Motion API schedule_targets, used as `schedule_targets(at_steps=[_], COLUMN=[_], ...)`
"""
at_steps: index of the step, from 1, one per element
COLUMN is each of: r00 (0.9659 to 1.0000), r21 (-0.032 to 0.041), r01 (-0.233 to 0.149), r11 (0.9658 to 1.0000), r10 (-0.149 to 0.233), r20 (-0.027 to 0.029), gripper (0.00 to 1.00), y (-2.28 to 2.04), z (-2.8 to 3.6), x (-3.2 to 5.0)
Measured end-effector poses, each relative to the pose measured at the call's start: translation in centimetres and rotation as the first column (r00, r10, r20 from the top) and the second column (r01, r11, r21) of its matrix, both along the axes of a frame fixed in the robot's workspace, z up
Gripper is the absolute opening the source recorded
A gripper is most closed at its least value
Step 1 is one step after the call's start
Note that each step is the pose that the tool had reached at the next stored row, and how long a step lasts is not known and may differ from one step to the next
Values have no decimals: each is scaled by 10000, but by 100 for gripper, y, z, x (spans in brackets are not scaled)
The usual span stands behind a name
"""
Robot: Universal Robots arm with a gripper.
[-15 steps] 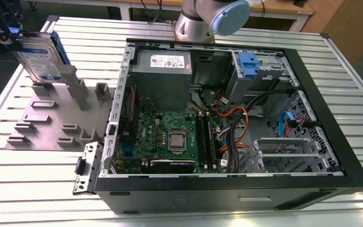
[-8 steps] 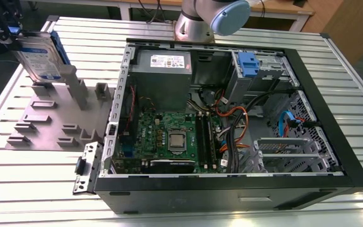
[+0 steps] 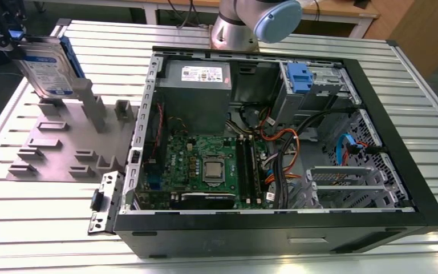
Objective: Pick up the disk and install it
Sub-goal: 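Pick up the disk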
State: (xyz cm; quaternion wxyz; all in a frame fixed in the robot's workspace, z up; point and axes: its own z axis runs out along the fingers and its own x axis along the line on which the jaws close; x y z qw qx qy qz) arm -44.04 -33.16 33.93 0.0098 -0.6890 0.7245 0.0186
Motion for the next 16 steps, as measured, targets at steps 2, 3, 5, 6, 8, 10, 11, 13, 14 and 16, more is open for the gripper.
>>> schedule_targets(at_steps=[2, 3, 5, 6, 8, 10, 11, 13, 14, 16], r00=[10000, 10000, 10000, 10000, 10000, 10000, 10000, 10000, 10000, 10000], r21=[0, 0, 0, 0, 0, 0, 0, 0, -1, 0], r01=[0, 0, 0, 0, 0, 0, 0, 0, 0, 0], r11=[10000, 10000, 10000, 10000, 10000, 10000, 10000, 10000, 10000, 10000], r10=[0, 0, 0, 0, 0, 0, 0, 0, 0, 0], r20=[1, 0, 0, 0, 0, 0, 1, 1, -1, 0], gripper=[36, 36, 36, 36, 36, 36, 36, 36, 36, 36], y=[0, 0, 0, 0, 0, 0, 0, 0, 0, 0], z=[7, 11, 18, 22, 31, 38, 42, 48, 54, 63], x=[0, 0, 0, 0, 0, 0, 0, 0, 0, 0])
